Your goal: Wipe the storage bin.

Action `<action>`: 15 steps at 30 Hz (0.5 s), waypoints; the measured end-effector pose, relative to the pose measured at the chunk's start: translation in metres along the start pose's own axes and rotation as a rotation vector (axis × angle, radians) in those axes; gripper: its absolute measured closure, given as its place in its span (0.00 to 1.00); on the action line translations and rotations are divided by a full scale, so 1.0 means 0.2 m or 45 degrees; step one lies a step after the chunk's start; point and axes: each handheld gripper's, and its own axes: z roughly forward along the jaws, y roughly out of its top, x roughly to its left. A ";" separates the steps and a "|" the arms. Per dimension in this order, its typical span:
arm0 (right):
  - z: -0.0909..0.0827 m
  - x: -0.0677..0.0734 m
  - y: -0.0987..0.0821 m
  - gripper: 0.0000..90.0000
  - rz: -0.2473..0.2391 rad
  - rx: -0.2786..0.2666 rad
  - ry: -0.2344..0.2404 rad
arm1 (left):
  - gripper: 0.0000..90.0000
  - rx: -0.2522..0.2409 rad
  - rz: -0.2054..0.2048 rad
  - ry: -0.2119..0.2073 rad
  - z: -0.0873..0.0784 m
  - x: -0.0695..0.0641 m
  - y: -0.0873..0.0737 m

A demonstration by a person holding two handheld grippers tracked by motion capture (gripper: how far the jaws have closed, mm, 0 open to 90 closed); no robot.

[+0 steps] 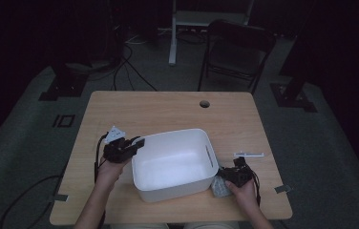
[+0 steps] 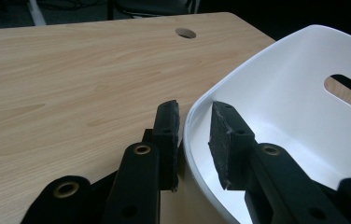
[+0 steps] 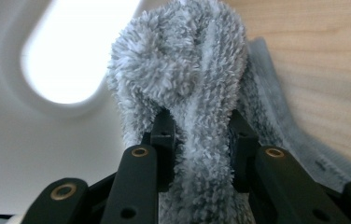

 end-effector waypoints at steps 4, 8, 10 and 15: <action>-0.09 0.03 0.09 0.78 -0.013 -0.108 0.059 | 0.81 0.005 0.012 -0.004 0.00 -0.01 0.00; -0.08 0.06 0.12 0.78 -0.054 -0.136 0.049 | 0.81 0.002 0.014 0.033 0.01 -0.03 0.00; -0.06 0.05 0.12 0.78 -0.032 -0.137 0.056 | 0.81 -0.004 0.005 0.033 0.01 -0.03 0.00; 0.03 -0.02 0.10 0.78 -0.001 -0.039 0.005 | 0.81 0.005 0.016 0.023 0.01 -0.02 0.00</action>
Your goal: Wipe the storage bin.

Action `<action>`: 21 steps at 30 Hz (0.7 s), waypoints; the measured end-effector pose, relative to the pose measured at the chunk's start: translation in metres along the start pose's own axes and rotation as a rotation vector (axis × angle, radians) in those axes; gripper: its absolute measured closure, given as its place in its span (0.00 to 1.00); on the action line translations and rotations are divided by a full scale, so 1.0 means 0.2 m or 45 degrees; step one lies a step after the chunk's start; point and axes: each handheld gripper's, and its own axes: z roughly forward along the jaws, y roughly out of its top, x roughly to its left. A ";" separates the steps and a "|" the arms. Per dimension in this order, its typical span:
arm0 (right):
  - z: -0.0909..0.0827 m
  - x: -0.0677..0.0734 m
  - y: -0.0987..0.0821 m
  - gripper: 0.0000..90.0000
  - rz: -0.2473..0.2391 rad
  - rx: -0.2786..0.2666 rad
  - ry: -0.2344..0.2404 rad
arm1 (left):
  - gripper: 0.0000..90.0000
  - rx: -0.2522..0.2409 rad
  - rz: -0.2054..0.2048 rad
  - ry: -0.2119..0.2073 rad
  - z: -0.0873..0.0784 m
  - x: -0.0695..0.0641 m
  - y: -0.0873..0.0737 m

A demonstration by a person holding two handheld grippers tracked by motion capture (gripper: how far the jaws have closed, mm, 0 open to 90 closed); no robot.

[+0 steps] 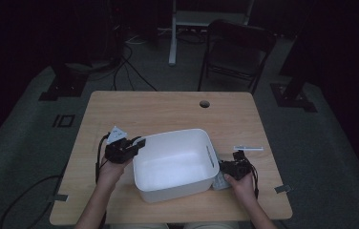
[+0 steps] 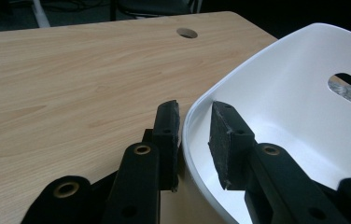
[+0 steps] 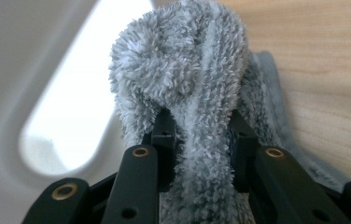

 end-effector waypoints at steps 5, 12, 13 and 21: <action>-0.03 0.00 0.07 0.78 0.001 -0.049 0.029 | 0.81 0.011 0.023 0.010 0.00 -0.01 0.00; 0.01 0.02 0.14 0.79 -0.028 -0.070 0.006 | 0.81 0.007 0.013 0.035 0.00 -0.01 0.00; 0.03 0.01 0.13 0.79 -0.022 -0.058 -0.005 | 0.81 0.008 0.015 0.037 0.00 -0.01 0.01; 0.07 -0.06 0.14 0.78 0.031 -0.029 0.027 | 0.81 0.016 0.011 0.018 0.00 0.00 0.00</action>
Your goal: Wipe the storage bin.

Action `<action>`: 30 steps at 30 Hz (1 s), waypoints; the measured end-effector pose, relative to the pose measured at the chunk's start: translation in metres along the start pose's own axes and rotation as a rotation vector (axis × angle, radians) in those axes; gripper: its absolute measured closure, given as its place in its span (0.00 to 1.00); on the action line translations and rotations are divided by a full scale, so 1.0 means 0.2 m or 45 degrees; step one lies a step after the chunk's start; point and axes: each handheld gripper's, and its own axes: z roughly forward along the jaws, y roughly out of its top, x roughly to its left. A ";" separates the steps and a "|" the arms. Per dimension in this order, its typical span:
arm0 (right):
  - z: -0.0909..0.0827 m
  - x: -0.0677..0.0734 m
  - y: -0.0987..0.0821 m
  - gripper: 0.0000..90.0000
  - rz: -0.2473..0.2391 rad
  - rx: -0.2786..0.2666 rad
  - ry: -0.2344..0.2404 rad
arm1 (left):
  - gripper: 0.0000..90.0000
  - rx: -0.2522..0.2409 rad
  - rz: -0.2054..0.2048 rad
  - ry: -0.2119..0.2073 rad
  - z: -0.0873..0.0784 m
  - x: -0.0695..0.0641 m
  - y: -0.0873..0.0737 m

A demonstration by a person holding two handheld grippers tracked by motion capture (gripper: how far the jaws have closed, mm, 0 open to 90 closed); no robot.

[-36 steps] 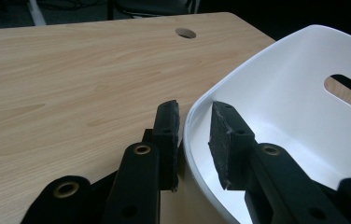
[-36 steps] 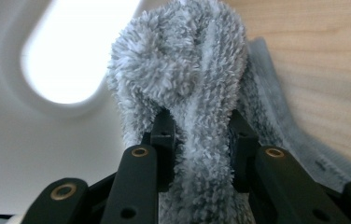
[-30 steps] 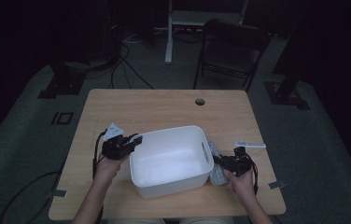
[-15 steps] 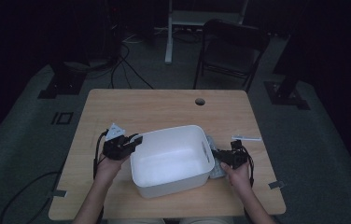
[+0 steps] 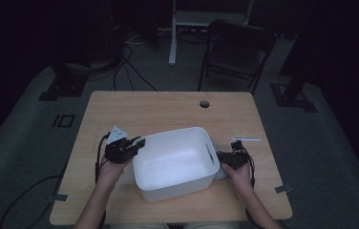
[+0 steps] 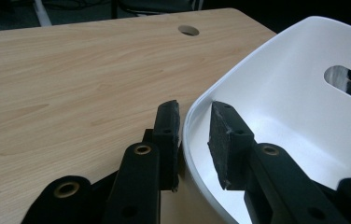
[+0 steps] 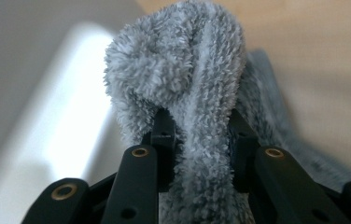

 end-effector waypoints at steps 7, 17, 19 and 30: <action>0.00 0.04 0.14 0.79 -0.028 -0.034 0.014 | 0.81 0.005 0.002 0.025 0.00 -0.01 0.00; 0.06 -0.01 0.14 0.78 -0.009 0.023 -0.039 | 0.81 0.017 -0.004 0.014 0.00 -0.01 0.00; 0.01 0.02 0.21 0.78 -0.051 -0.050 -0.052 | 0.81 0.022 -0.006 0.008 0.00 -0.01 0.00; -0.02 0.07 0.37 0.78 -0.051 -0.147 0.132 | 0.80 0.016 -0.020 0.015 0.01 -0.01 0.00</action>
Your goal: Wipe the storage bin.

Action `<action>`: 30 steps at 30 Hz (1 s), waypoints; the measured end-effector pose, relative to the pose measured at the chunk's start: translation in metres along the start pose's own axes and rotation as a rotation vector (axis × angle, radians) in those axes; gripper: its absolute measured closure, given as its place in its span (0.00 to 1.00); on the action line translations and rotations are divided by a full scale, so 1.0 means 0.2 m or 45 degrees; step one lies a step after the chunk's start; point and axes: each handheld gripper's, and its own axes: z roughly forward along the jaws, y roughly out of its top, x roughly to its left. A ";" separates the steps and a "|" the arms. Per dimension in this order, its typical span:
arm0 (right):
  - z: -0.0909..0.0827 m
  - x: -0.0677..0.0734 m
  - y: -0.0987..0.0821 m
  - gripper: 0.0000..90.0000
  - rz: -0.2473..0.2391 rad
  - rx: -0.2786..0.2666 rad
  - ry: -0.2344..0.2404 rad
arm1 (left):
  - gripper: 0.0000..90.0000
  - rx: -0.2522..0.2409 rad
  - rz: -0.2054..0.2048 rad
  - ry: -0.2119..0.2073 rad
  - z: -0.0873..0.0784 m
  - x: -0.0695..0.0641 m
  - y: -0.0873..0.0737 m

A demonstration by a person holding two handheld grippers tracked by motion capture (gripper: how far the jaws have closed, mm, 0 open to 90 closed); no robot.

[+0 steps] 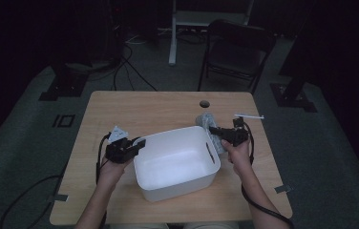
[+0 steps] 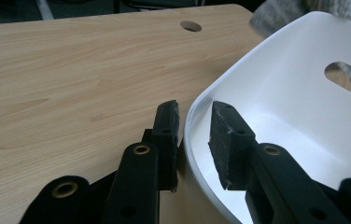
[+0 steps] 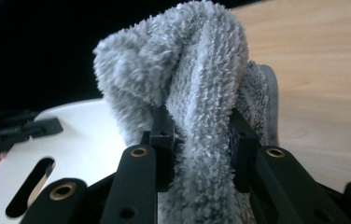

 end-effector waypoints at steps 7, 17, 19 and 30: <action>0.08 -0.08 -0.09 0.79 0.047 0.074 -0.025 | 0.81 0.004 0.007 0.029 0.00 -0.01 0.01; 0.13 -0.13 -0.14 0.79 0.067 0.114 -0.057 | 0.81 -0.005 -0.007 0.038 0.00 -0.02 0.00; 0.17 -0.15 -0.17 0.79 0.057 0.177 -0.108 | 0.81 -0.009 -0.019 0.038 0.00 -0.02 0.00; 0.20 -0.22 -0.22 0.78 0.103 0.199 -0.130 | 0.78 -0.049 -0.012 -0.072 0.00 0.02 -0.02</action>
